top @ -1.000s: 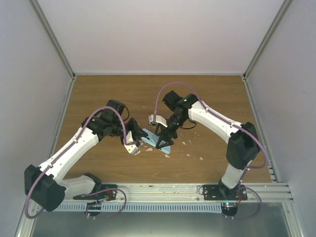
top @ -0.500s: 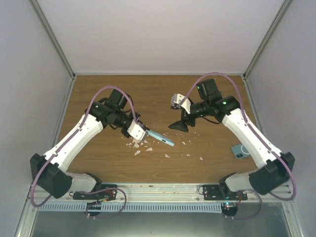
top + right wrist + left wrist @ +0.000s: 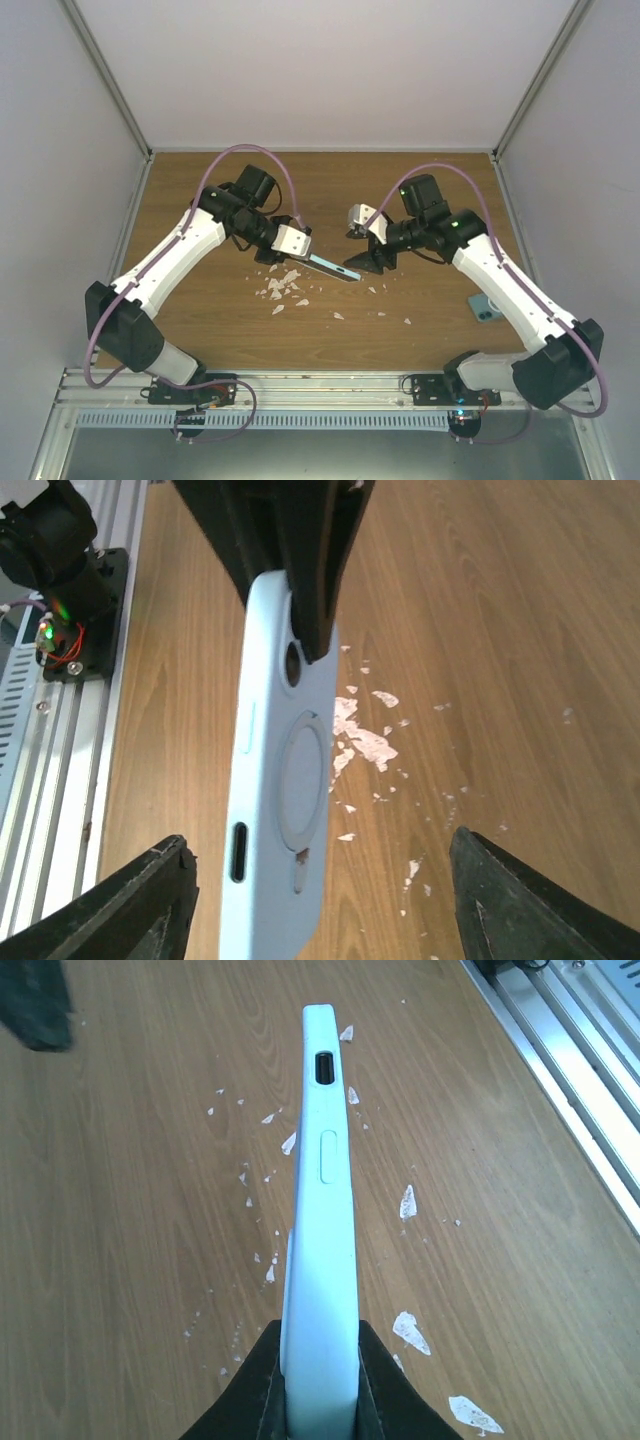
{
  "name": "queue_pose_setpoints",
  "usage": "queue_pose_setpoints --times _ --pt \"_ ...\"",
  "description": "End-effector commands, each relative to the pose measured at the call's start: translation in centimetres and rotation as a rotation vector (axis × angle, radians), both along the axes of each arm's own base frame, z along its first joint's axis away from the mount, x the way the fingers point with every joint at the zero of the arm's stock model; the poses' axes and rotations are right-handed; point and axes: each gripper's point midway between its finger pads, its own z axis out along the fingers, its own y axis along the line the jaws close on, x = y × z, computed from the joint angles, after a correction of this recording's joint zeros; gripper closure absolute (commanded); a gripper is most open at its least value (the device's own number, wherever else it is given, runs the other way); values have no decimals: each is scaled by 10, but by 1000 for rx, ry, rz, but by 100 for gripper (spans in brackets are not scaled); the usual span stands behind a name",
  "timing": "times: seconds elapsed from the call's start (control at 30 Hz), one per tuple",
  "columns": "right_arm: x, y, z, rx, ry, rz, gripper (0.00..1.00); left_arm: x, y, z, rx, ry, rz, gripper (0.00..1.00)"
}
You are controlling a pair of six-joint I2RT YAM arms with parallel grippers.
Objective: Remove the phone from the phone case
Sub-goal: Pick up the phone at the center of the board.
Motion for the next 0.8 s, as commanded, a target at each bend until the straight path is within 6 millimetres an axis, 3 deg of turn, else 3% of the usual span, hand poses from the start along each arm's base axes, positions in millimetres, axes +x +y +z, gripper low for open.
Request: queue_pose_setpoints --times 0.0,0.27,0.5,0.77 --pt "-8 7 -21 -44 48 13 31 8 -11 23 -65 14 41 100" --pt "-15 18 -37 -75 72 23 44 15 -15 20 -53 75 91 100" --pt "1 21 -48 -120 34 -34 54 20 -20 29 -78 90 116 100" --pt "24 19 -47 -179 -31 -89 82 31 -28 46 -112 129 167 99"
